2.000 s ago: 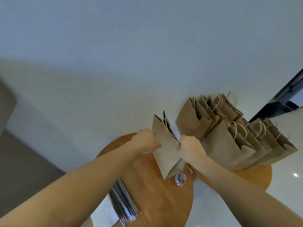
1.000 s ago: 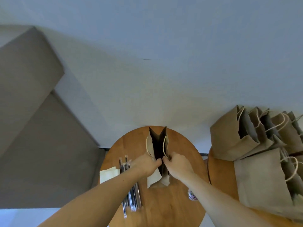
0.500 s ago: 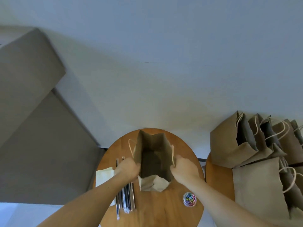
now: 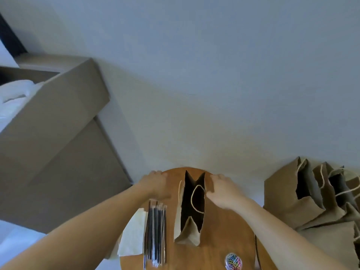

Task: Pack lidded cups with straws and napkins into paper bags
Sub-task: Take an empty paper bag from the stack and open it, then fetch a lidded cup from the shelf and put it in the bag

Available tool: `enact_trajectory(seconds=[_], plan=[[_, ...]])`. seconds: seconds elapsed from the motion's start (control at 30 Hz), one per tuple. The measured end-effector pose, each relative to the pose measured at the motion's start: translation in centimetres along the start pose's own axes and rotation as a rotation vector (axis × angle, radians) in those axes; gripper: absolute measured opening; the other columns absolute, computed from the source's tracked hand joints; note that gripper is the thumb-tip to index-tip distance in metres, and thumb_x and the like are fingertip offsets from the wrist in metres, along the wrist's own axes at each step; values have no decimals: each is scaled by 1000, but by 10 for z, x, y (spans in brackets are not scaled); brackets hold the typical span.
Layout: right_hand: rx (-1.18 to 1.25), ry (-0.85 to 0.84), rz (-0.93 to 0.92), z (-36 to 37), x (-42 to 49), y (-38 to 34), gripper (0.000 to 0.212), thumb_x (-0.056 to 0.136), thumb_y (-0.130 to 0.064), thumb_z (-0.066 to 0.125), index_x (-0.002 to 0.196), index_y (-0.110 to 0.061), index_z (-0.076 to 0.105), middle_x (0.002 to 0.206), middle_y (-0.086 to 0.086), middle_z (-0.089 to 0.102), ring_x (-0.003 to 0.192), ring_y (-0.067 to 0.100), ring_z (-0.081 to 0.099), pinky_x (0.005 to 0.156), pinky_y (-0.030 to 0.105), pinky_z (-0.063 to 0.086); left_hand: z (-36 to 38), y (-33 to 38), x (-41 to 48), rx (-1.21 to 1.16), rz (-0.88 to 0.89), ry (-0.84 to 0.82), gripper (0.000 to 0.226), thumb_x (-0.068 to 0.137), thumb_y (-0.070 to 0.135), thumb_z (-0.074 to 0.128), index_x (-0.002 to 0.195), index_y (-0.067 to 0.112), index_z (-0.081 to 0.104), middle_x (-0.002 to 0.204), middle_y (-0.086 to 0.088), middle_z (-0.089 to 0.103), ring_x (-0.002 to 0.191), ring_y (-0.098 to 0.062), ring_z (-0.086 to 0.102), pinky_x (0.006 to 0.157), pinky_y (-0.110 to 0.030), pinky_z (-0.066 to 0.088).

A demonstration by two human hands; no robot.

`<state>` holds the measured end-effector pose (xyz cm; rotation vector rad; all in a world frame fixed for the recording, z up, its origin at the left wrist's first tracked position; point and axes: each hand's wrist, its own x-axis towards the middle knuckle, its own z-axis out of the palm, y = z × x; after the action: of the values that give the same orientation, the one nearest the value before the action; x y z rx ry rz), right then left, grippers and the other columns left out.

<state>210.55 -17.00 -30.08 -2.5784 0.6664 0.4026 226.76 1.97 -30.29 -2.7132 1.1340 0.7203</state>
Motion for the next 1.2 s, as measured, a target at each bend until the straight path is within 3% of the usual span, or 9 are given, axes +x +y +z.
enact_trajectory(seconds=[0.13,0.4,0.6,0.8,0.93,1.2], plan=[[-31,133,-180,-42,23,-49,60,96,-32,48,152,-17,31,156,4,32,142,26,30,113,39,32,-59,-9,-13,88,-54,241,71,88,46,54,148,15,31,151,-9,35,139,-29,31,110,-47,32],[-111,201,-454,-107,35,-186,63,96,-40,49,151,-16,31,156,4,31,141,26,30,111,40,34,-155,-78,-86,70,-221,478,67,86,46,56,144,16,38,146,-7,42,136,-28,35,109,-44,34],[-111,294,-657,-125,17,-309,57,95,-36,54,146,-15,42,150,6,40,138,26,36,110,36,33,-198,-172,-175,52,-326,658,65,83,41,58,142,19,41,146,-6,43,135,-27,36,107,-45,34],[-97,252,-852,-102,-11,-434,57,92,-39,56,144,-18,44,150,0,41,136,19,38,106,34,35,-194,-292,-264,-2,-510,726,63,81,45,61,139,24,45,141,-2,49,131,-27,42,102,-44,39],[-117,153,-935,-76,-25,-498,58,93,-44,55,145,-23,40,151,-2,39,136,17,37,105,36,35,-175,-353,-303,-26,-622,662,66,83,49,61,141,22,44,143,-3,46,132,-27,40,101,-44,39],[-305,-19,-1017,-30,-41,-564,92,71,-74,65,147,-31,34,151,-7,39,138,20,34,106,37,32,-145,-416,-318,-124,-640,627,77,80,48,61,147,23,35,148,-2,40,136,-26,35,103,-43,38]])
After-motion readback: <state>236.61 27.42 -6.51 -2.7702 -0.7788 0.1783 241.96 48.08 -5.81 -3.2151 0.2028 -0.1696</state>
